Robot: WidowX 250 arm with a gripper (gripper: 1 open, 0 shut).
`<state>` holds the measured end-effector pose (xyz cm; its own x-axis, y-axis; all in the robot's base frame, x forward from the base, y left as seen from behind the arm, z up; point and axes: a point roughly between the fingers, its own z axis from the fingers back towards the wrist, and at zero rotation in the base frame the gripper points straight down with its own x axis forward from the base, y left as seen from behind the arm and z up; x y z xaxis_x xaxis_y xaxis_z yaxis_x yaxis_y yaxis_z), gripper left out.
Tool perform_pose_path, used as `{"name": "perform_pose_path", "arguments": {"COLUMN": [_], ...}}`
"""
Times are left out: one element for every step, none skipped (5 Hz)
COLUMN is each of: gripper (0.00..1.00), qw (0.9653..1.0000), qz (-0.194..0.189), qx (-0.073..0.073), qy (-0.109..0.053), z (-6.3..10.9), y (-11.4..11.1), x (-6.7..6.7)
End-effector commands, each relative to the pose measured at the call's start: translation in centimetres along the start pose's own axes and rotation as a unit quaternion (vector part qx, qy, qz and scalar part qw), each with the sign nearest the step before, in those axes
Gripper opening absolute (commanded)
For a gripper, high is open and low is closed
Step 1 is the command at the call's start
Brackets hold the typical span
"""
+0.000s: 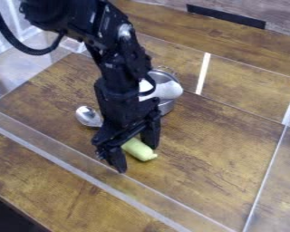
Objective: Move the green spoon to the left
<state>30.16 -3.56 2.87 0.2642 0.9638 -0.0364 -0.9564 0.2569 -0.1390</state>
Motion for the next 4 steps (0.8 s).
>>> {"name": "perform_pose_path", "arguments": {"gripper": [1.0, 0.0, 0.0, 0.0], "qw": [0.9999, 0.9999, 0.9998, 0.9984], "qz": [-0.001, -0.002, -0.012, -0.053], "qx": [-0.01, -0.01, -0.013, -0.016], "qy": [-0.008, -0.01, -0.013, -0.01], "z": [0.5, 0.7, 1.5, 2.7], "y": [-0.7, -0.4, -0.1, -0.4], "x": [0.3, 0.0, 0.0, 0.4]}}
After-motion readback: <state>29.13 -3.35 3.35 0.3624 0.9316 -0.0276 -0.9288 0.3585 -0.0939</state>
